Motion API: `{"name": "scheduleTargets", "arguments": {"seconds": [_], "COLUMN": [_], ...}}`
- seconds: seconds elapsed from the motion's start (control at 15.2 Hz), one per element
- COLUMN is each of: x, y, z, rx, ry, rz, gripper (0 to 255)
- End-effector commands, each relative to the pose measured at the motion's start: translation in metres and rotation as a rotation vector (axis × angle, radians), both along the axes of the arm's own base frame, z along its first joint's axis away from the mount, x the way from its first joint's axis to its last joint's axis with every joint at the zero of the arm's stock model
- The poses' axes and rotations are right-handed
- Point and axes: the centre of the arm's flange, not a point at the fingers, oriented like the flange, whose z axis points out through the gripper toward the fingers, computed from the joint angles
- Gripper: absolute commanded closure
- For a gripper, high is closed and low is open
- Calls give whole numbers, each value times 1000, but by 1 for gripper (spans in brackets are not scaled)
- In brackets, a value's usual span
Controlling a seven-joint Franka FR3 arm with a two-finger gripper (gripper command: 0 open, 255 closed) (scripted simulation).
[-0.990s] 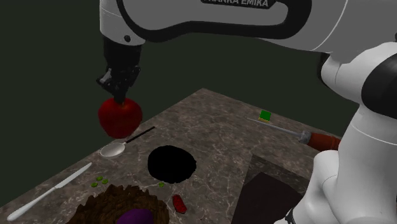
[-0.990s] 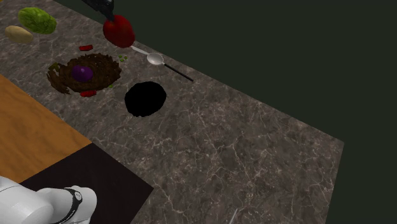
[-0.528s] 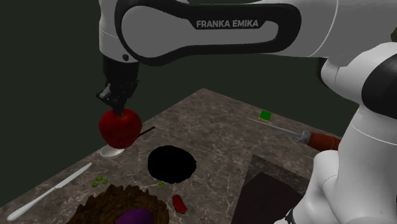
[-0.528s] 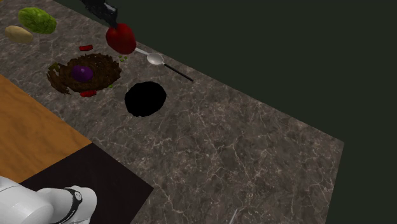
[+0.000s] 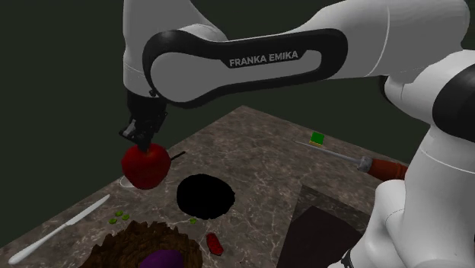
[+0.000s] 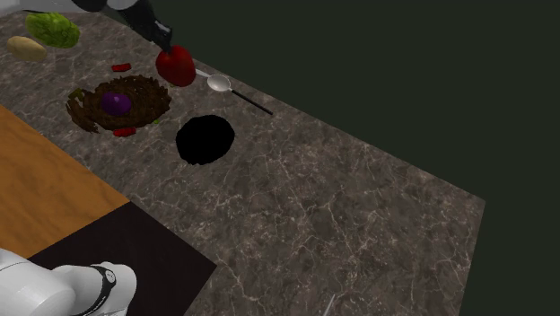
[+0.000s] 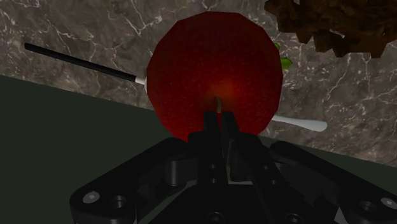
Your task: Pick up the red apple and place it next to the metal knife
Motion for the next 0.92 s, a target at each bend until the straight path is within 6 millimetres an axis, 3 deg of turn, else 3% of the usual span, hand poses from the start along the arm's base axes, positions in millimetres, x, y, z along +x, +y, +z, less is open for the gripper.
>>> {"name": "scheduleTargets", "arguments": {"seconds": [0.0, 0.86], "x": [0, 0], "y": [0, 0], "z": [-10, -79], "rx": [1, 1], "ry": [-1, -1], "rz": [0, 0], "gripper": [255, 255]}}
